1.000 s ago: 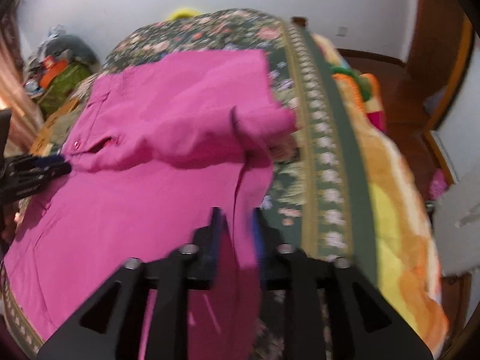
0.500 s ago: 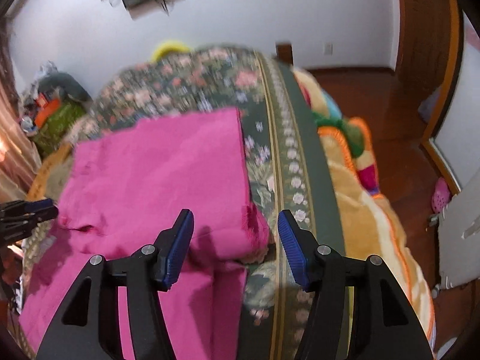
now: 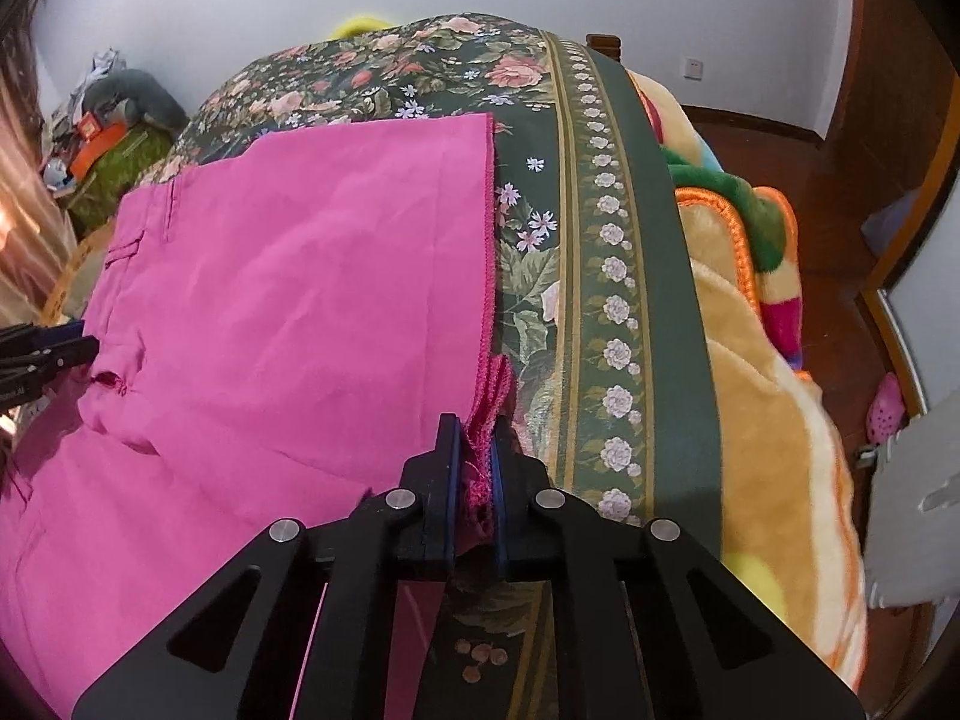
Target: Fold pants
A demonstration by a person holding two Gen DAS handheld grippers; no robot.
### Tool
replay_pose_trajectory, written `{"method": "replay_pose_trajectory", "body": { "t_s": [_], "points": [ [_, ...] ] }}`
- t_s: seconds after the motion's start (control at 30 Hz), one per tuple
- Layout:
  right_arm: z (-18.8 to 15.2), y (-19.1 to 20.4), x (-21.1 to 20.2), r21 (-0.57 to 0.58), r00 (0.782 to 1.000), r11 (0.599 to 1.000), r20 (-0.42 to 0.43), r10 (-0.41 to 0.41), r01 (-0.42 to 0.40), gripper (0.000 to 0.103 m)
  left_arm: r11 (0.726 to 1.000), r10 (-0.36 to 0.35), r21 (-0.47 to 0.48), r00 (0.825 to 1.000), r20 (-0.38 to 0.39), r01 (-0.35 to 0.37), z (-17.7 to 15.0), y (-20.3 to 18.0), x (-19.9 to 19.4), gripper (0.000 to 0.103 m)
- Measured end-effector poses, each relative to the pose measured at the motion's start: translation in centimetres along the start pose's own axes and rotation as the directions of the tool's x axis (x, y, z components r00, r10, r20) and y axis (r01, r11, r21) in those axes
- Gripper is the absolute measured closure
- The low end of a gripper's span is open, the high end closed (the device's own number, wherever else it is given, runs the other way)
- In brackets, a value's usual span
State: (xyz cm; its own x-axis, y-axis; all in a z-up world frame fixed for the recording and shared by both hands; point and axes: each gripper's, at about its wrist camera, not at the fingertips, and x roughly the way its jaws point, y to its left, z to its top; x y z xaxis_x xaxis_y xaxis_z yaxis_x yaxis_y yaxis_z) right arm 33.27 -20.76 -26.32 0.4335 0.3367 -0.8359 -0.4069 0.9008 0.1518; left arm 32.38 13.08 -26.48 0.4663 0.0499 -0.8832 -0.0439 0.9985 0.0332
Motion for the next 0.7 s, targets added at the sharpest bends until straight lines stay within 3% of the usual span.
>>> {"method": "replay_pose_trajectory", "body": {
  "t_s": [0.1,0.17,0.23,0.27,0.4,0.53,0.7],
  "points": [
    [0.1,-0.4,-1.5,0.01,1.0,1.0,-0.013,-0.006,0.006,0.093,1.0,0.006,-0.014,1.0,-0.01,-0.006,0.0,0.6,-0.7,0.061],
    [-0.4,-0.8,-2.8,0.036,0.999,0.999,-0.02,0.032,-0.031,0.085,1.0,0.005,0.006,1.0,-0.004,-0.005,-0.3,0.4,-1.4,0.061],
    [-0.9,-0.8,-4.5,0.047,0.999,0.998,0.016,0.046,-0.047,0.064,0.999,0.008,0.04,1.0,0.011,-0.009,-0.9,0.0,-2.2,0.06],
    [-1.2,-0.7,-5.7,0.045,0.998,0.998,0.052,0.047,-0.05,0.061,0.999,0.01,0.052,1.0,0.017,-0.011,-1.2,-0.3,-2.7,0.06],
    [-1.1,0.4,-7.6,0.015,0.99,0.995,0.101,0.099,-0.101,0.06,0.998,0.004,0.059,0.999,0.034,-0.006,-2.0,-1.1,-3.8,0.059],
    [-0.7,2.1,-6.9,-0.047,0.987,0.991,0.097,0.131,-0.127,0.06,0.999,0.013,0.049,0.999,0.039,-0.015,-1.7,-1.4,-3.5,0.057],
    [-0.9,2.6,-3.0,-0.05,0.995,0.994,0.014,0.102,-0.102,0.06,0.999,0.032,0.0,0.999,0.001,-0.032,-1.4,-0.4,-1.5,0.055]
  ]
}}
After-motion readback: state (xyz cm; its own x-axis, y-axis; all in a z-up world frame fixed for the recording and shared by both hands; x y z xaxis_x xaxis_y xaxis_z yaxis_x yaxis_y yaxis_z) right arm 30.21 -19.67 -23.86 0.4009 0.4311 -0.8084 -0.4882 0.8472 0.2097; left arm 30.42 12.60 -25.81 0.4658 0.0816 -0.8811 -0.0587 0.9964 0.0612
